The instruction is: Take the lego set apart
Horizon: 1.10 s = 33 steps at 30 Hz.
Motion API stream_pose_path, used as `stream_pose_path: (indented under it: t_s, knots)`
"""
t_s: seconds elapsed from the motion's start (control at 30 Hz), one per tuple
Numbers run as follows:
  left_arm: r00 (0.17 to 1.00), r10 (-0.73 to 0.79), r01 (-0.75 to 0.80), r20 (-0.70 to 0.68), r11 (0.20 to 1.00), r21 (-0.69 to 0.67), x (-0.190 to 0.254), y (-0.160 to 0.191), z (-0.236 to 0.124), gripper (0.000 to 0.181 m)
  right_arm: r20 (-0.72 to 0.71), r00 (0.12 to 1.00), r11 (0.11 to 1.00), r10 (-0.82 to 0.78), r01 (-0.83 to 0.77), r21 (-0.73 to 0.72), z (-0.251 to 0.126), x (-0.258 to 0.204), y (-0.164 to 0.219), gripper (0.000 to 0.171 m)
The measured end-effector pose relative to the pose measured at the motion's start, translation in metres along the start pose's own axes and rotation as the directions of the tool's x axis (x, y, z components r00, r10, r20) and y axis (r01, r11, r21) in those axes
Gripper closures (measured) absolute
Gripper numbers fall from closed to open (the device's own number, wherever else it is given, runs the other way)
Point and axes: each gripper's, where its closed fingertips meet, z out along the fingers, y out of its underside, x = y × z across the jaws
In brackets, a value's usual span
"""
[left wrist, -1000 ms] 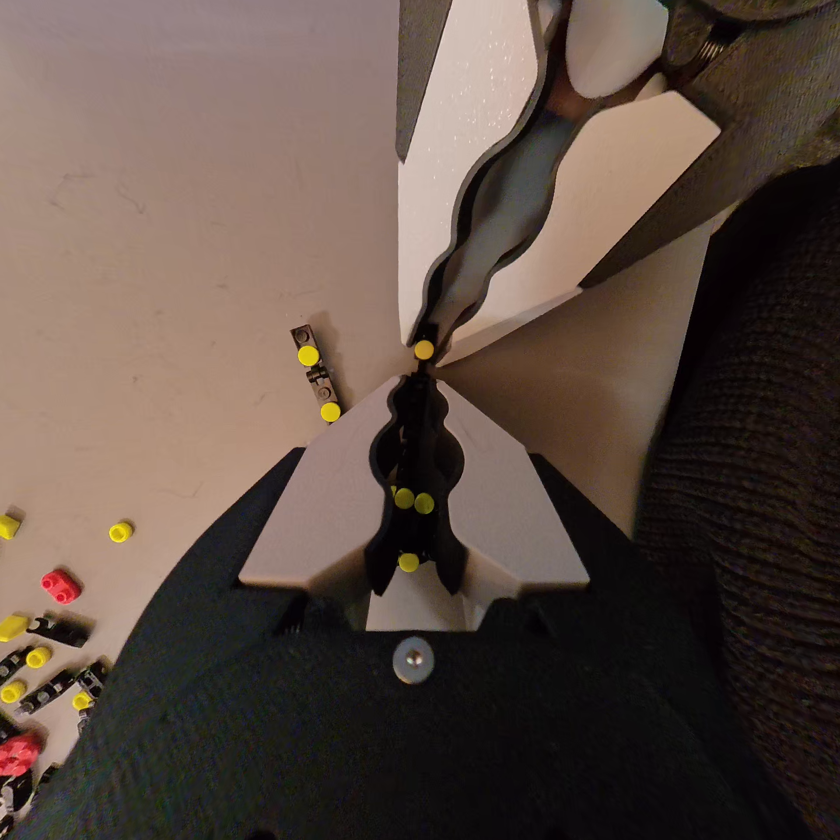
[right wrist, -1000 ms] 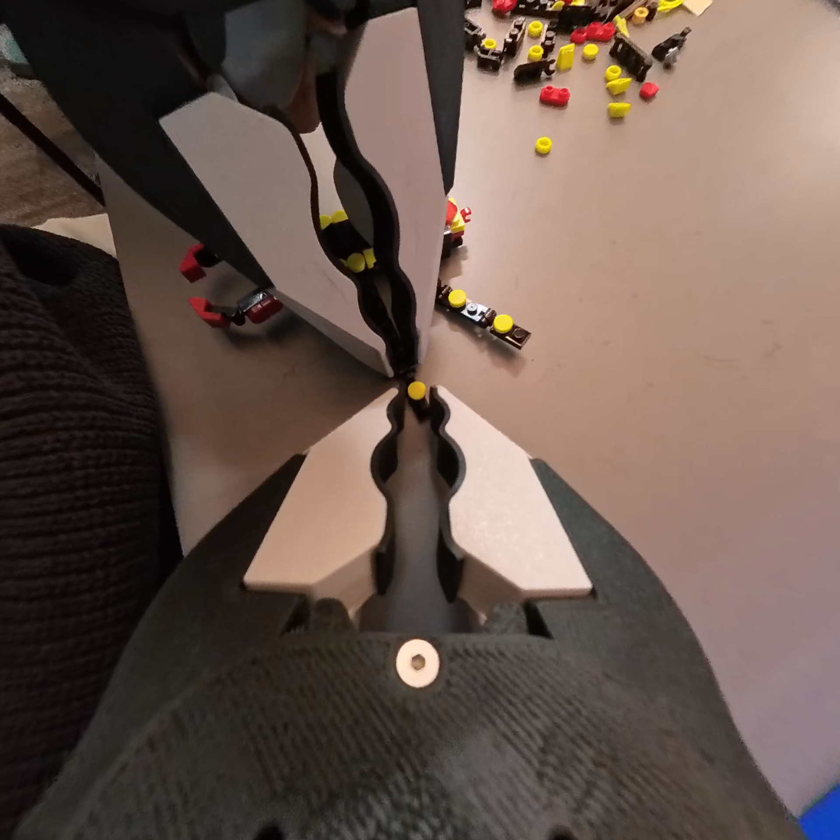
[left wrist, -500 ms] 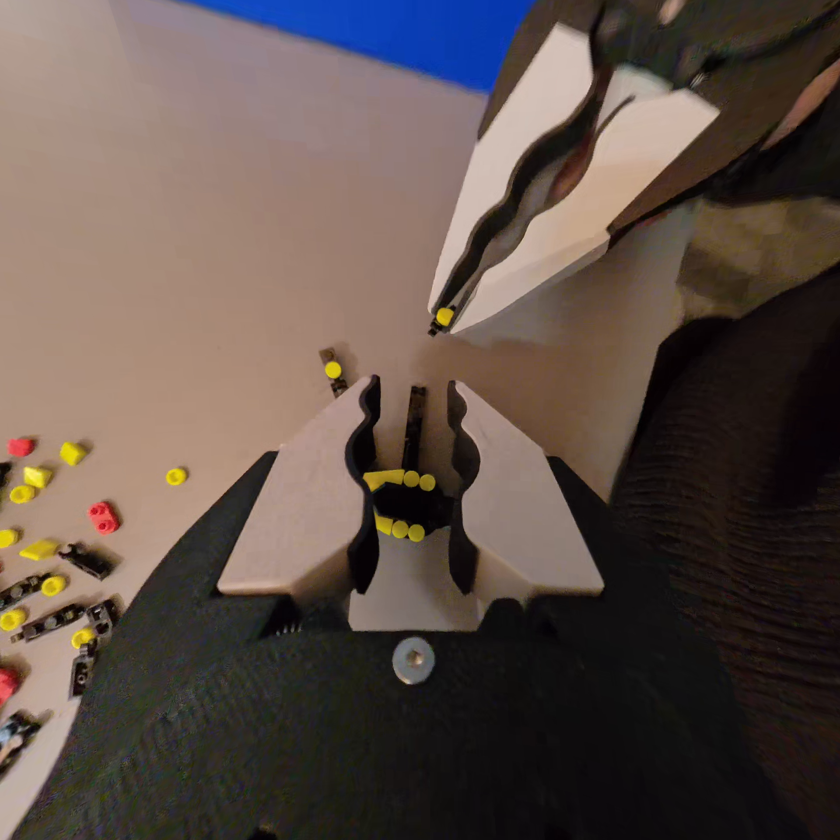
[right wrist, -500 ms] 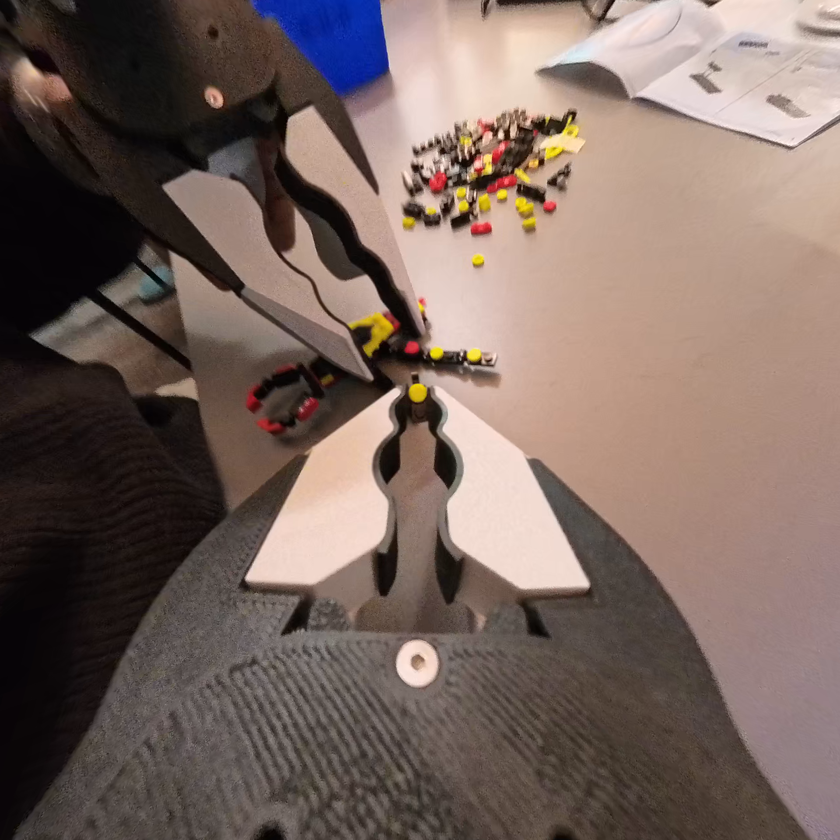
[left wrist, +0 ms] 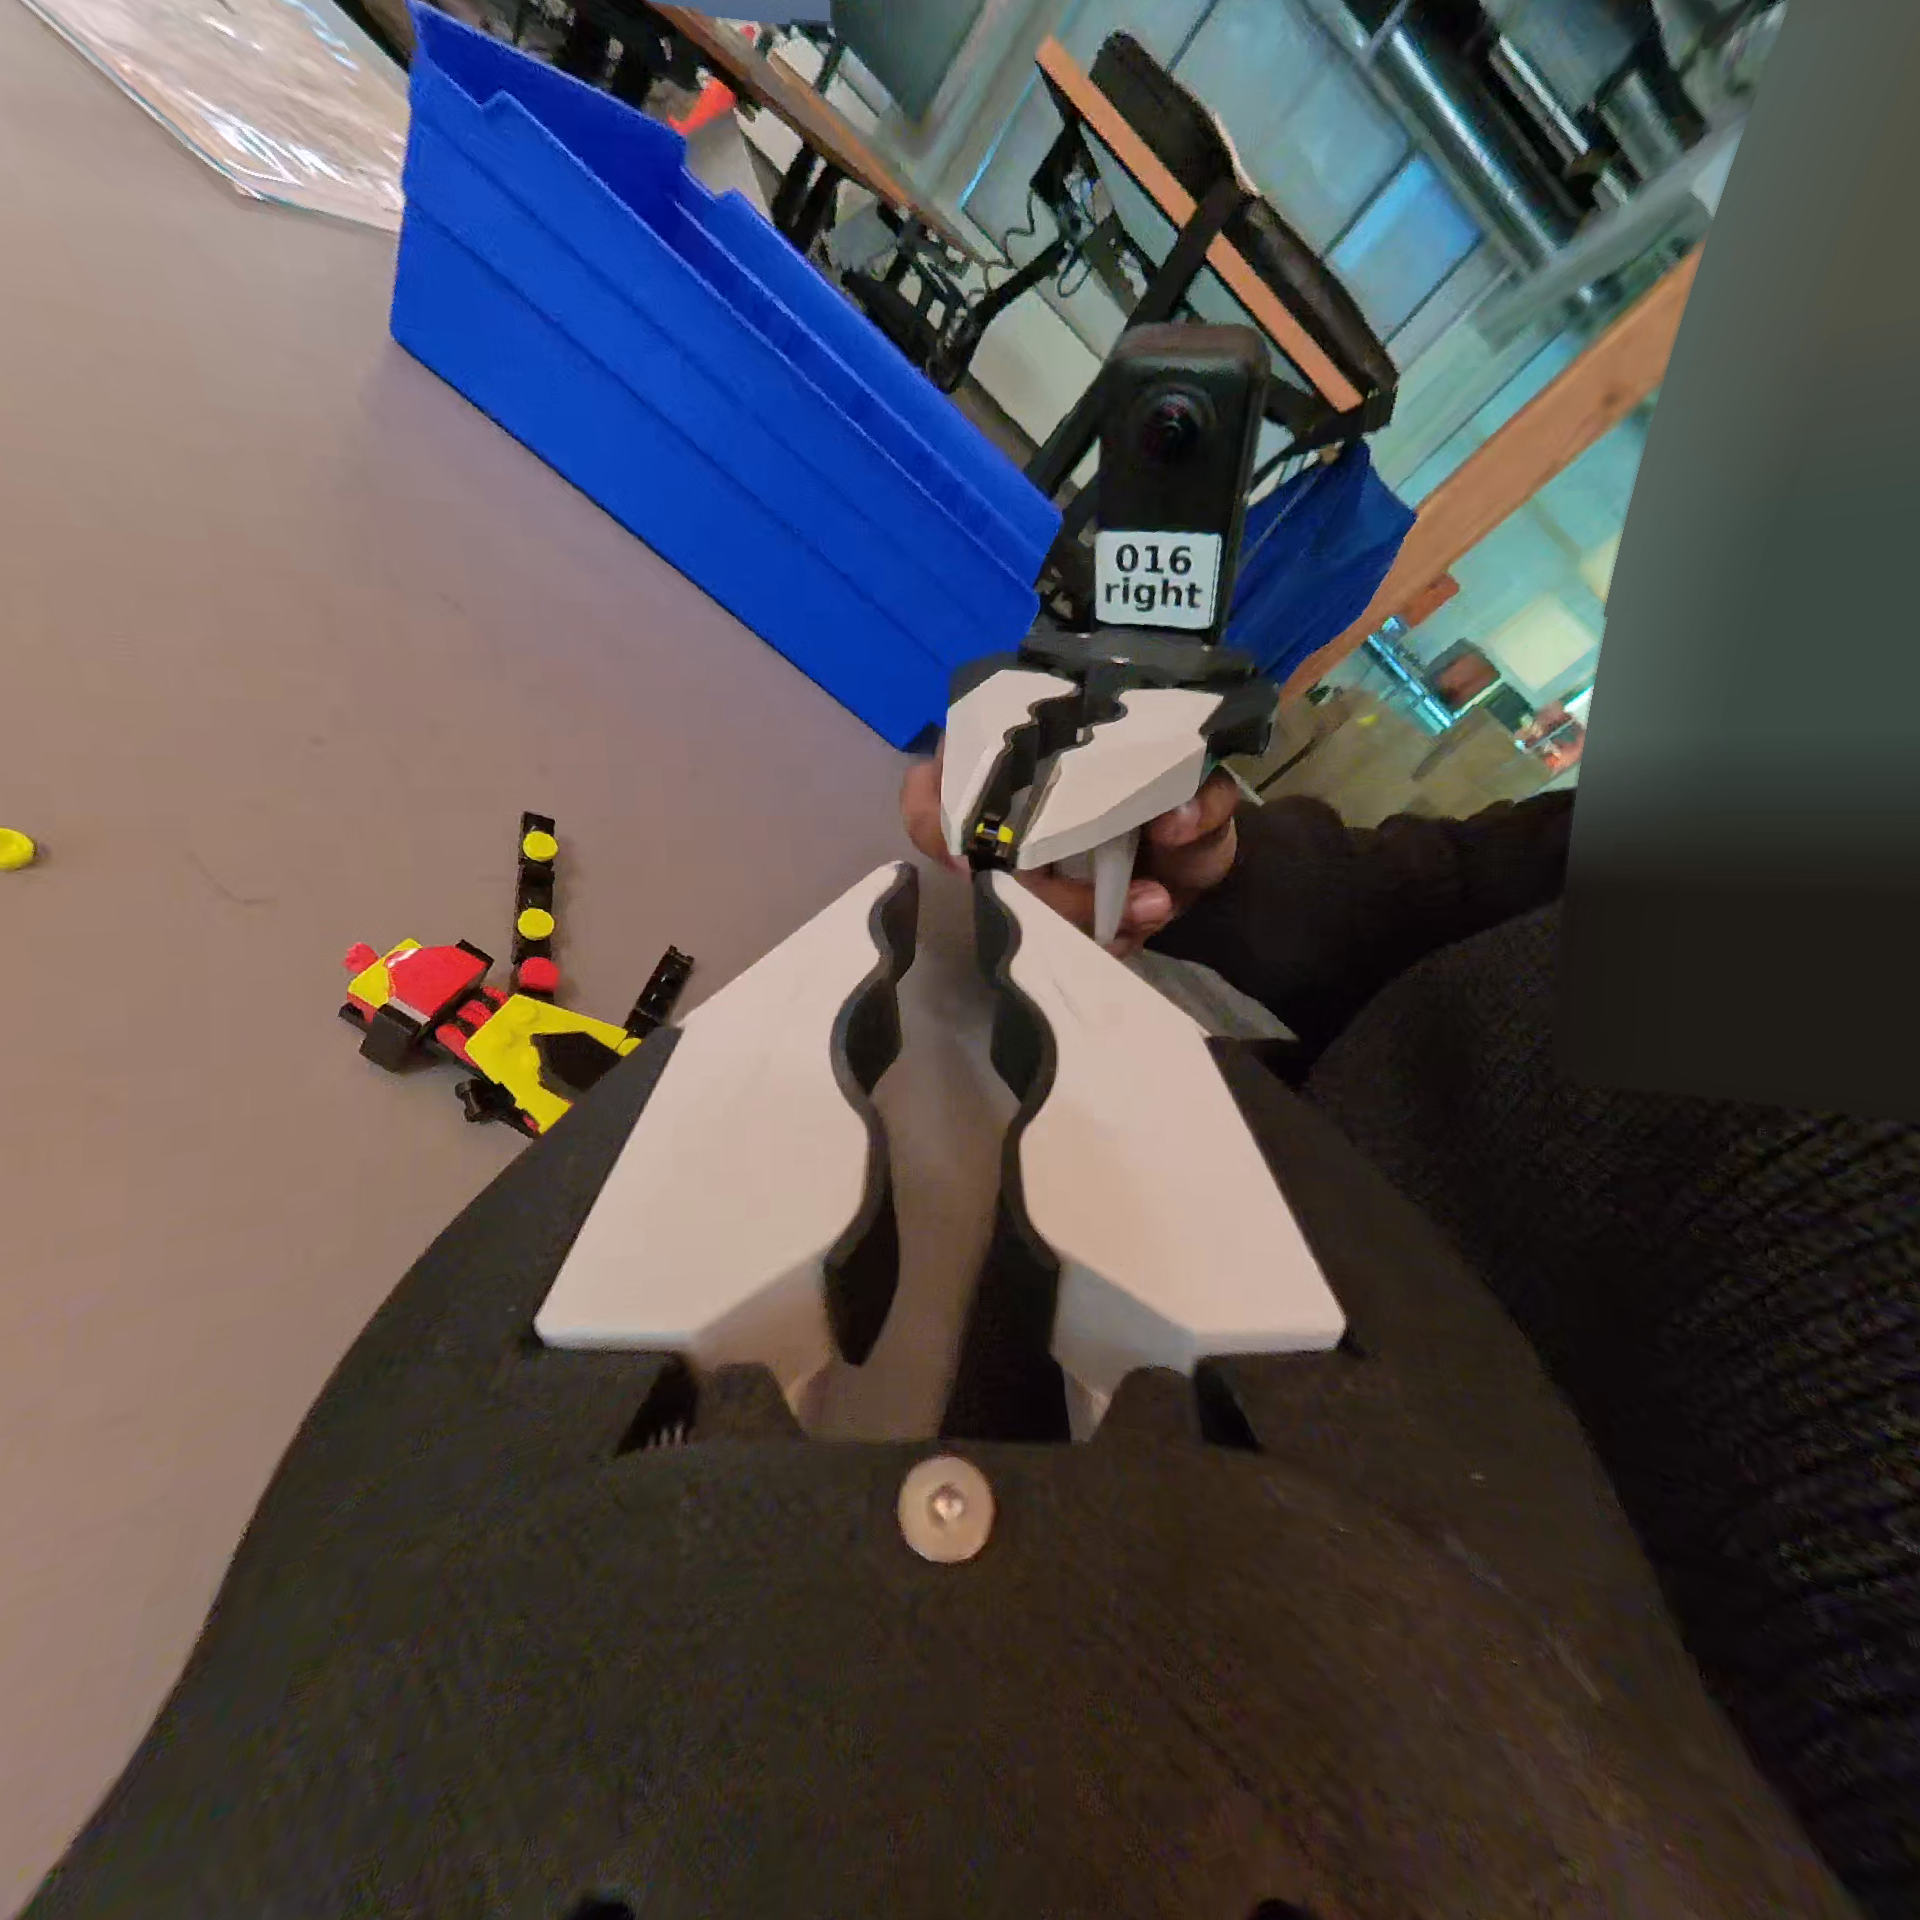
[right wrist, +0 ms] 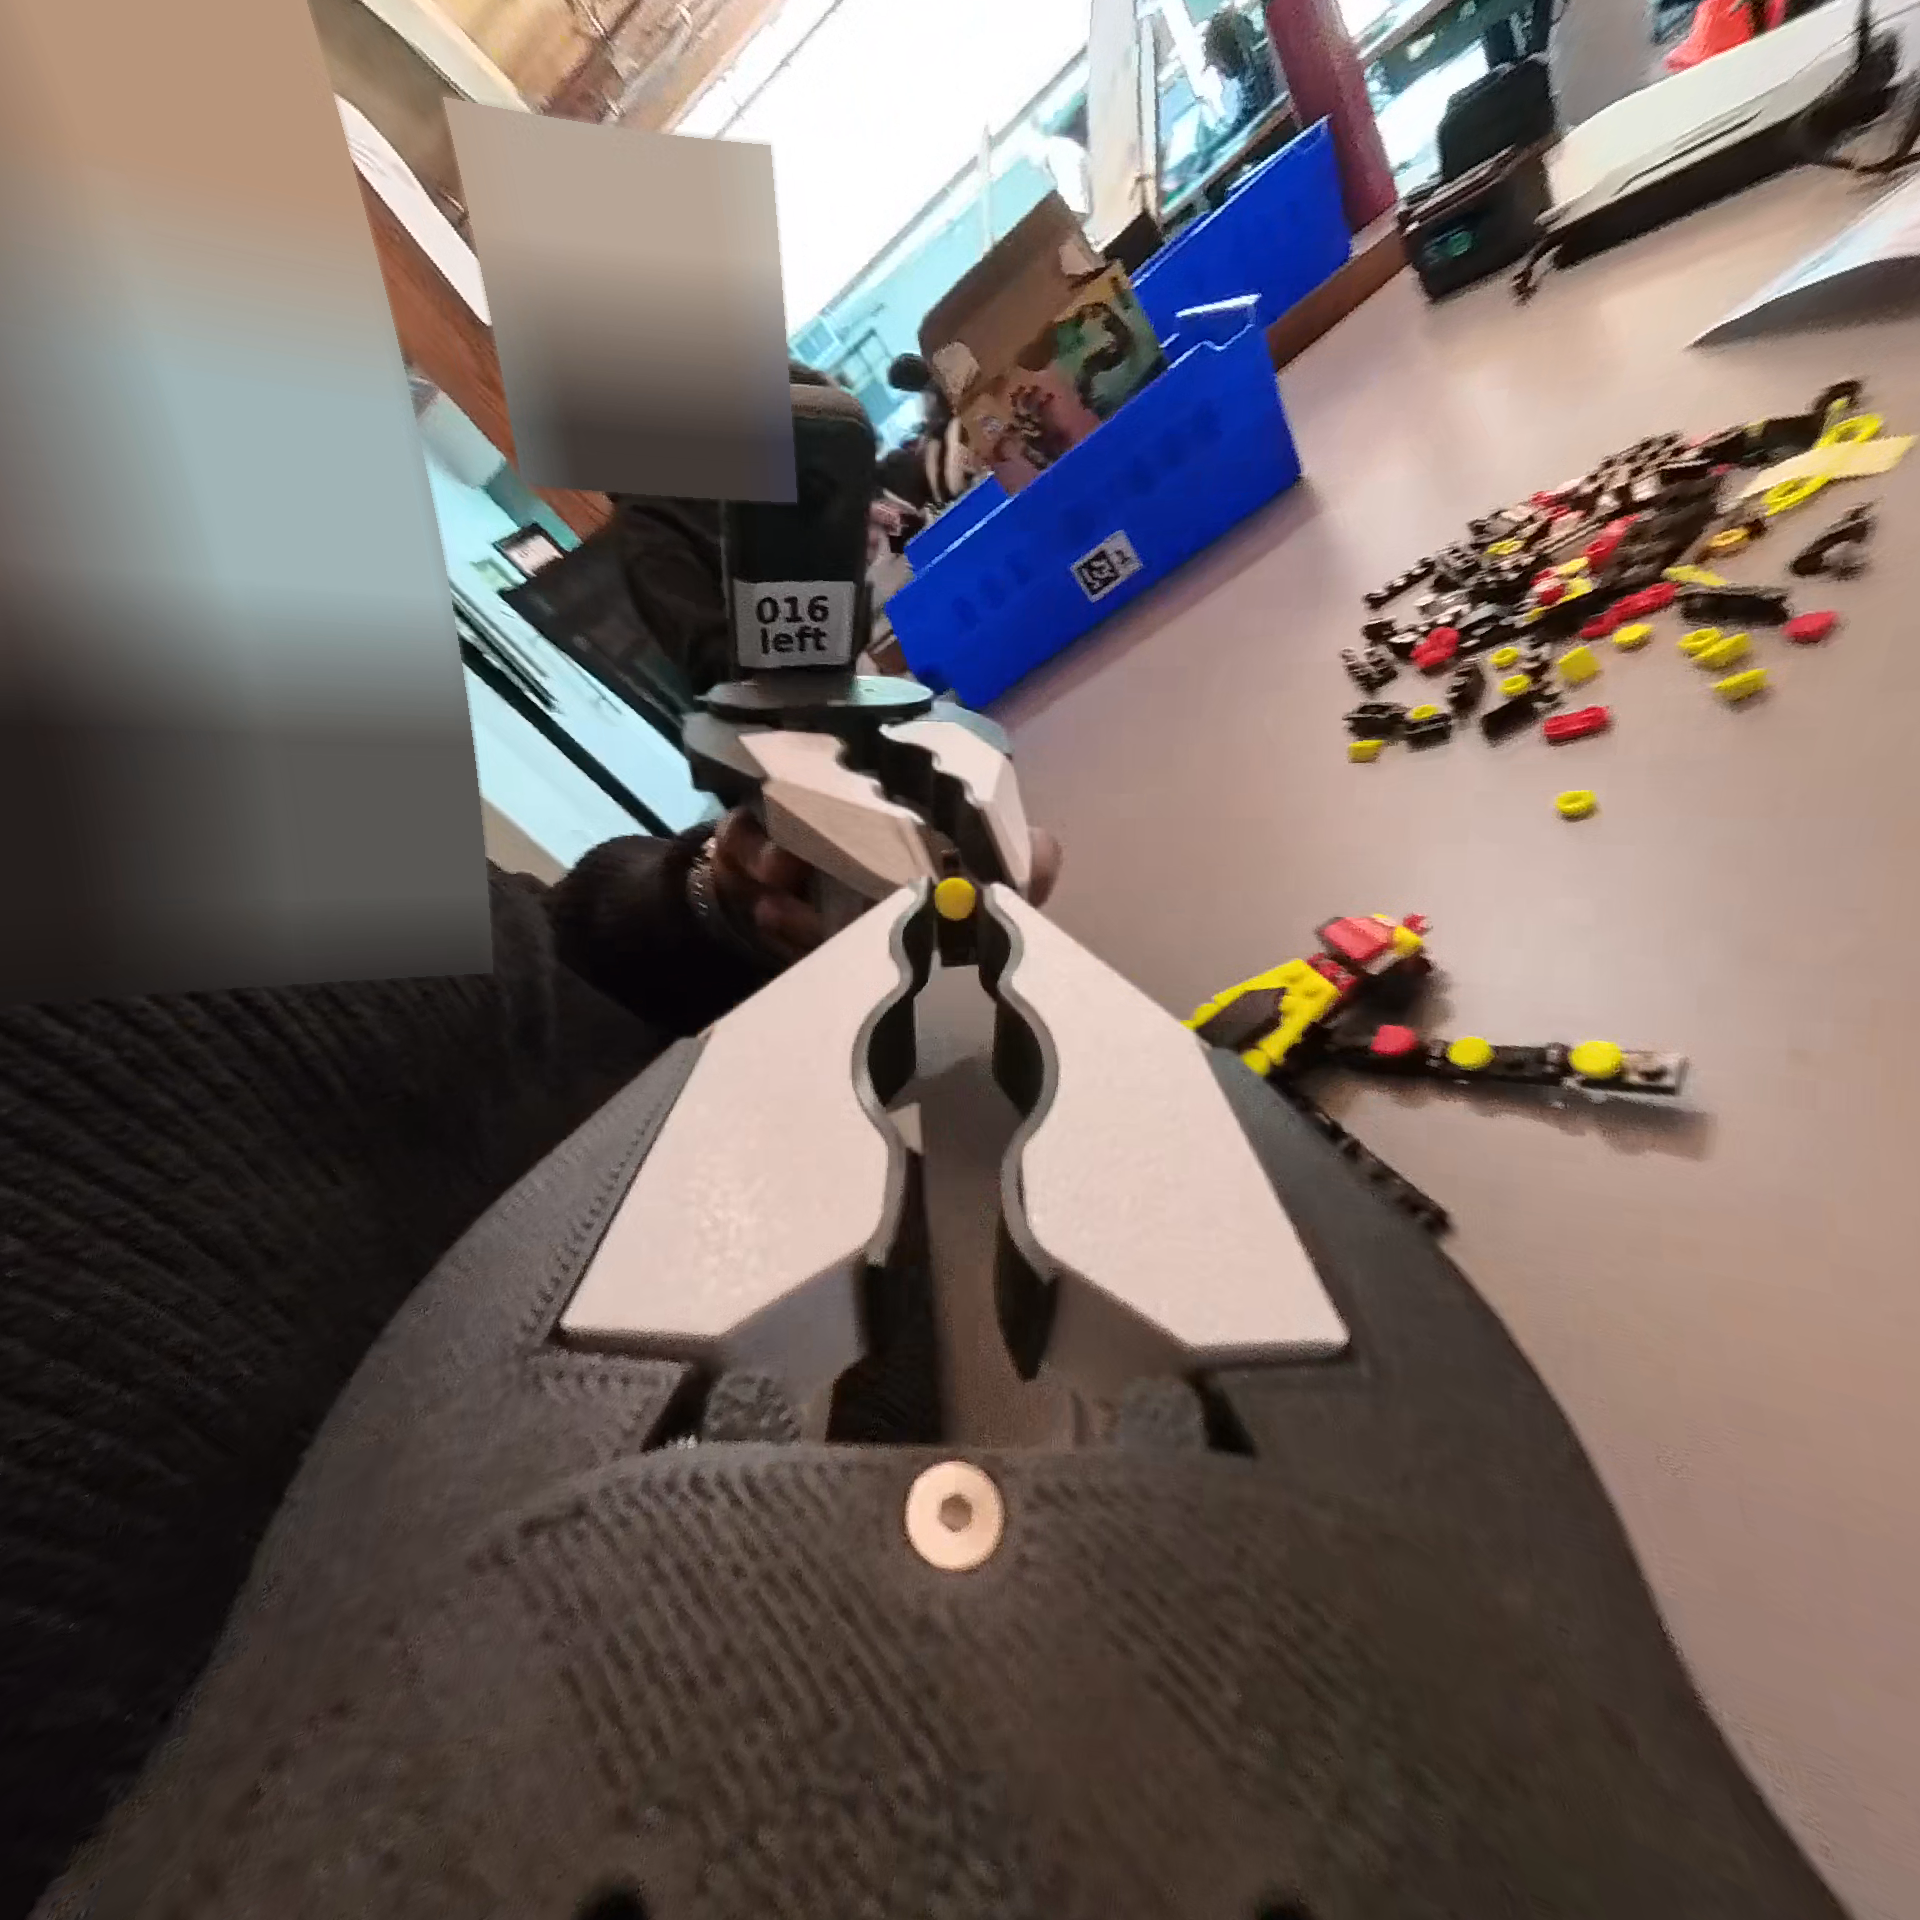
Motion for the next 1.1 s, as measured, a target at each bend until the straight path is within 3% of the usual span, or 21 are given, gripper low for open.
stream_pose_path:
  t_s: [0.1,0.63,1.1]
  knots:
    - [0.999,-0.019,0.019,-0.051,1.0,0.007,0.004,-0.001,-0.001,0.181,0.014,1.0,1.0,-0.003,0.003,-0.014,0.002,-0.002,0.002,0.165]
    - [0.973,-0.102,0.112,-0.208,0.993,0.035,0.017,-0.002,-0.003,0.173,0.082,0.994,0.997,0.065,-0.061,-0.05,-0.003,-0.007,0.009,0.165]
    - [0.967,-0.102,0.106,-0.233,0.994,0.004,0.019,0.002,-0.004,0.18,0.116,0.99,0.995,0.075,-0.068,-0.07,0.0,-0.013,0.013,0.165]
